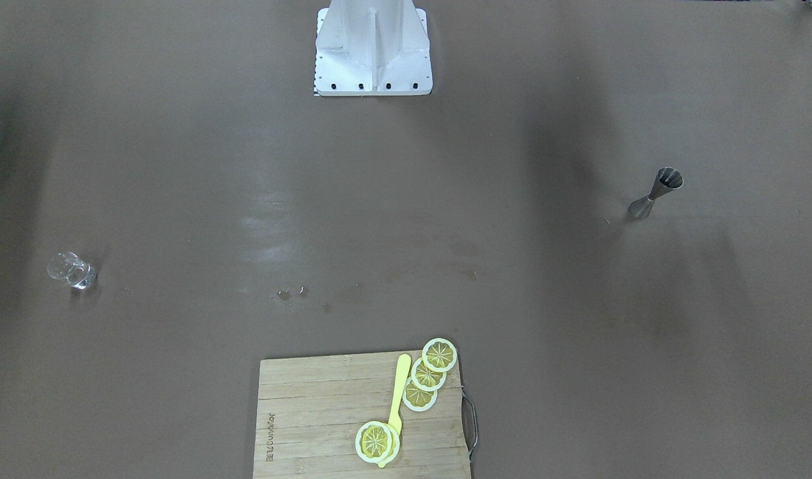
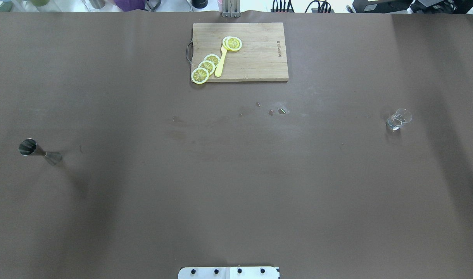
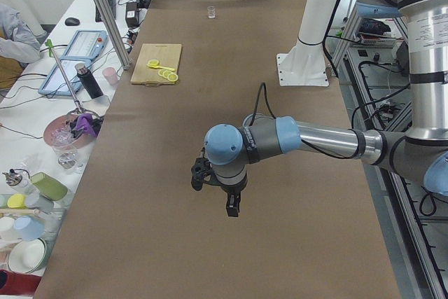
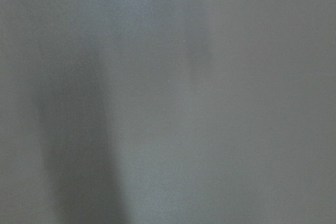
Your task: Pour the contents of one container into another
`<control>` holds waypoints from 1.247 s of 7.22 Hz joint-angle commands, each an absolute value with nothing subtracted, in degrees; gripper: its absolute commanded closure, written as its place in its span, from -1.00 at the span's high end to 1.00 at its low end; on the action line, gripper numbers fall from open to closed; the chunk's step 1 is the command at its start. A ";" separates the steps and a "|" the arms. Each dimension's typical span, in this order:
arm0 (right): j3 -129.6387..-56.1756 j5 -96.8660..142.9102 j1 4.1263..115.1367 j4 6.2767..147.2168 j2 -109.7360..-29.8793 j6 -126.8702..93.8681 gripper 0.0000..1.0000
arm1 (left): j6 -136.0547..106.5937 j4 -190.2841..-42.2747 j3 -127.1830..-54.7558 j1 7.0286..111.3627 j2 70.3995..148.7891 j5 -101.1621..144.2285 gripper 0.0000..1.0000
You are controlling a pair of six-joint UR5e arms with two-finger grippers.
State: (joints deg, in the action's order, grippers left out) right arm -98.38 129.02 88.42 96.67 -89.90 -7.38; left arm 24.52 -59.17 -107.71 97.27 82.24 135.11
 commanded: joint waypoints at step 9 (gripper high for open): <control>-96.94 129.02 88.42 96.07 -90.35 -7.47 1.00 | 14.06 -82.70 -96.15 99.14 83.76 135.18 0.98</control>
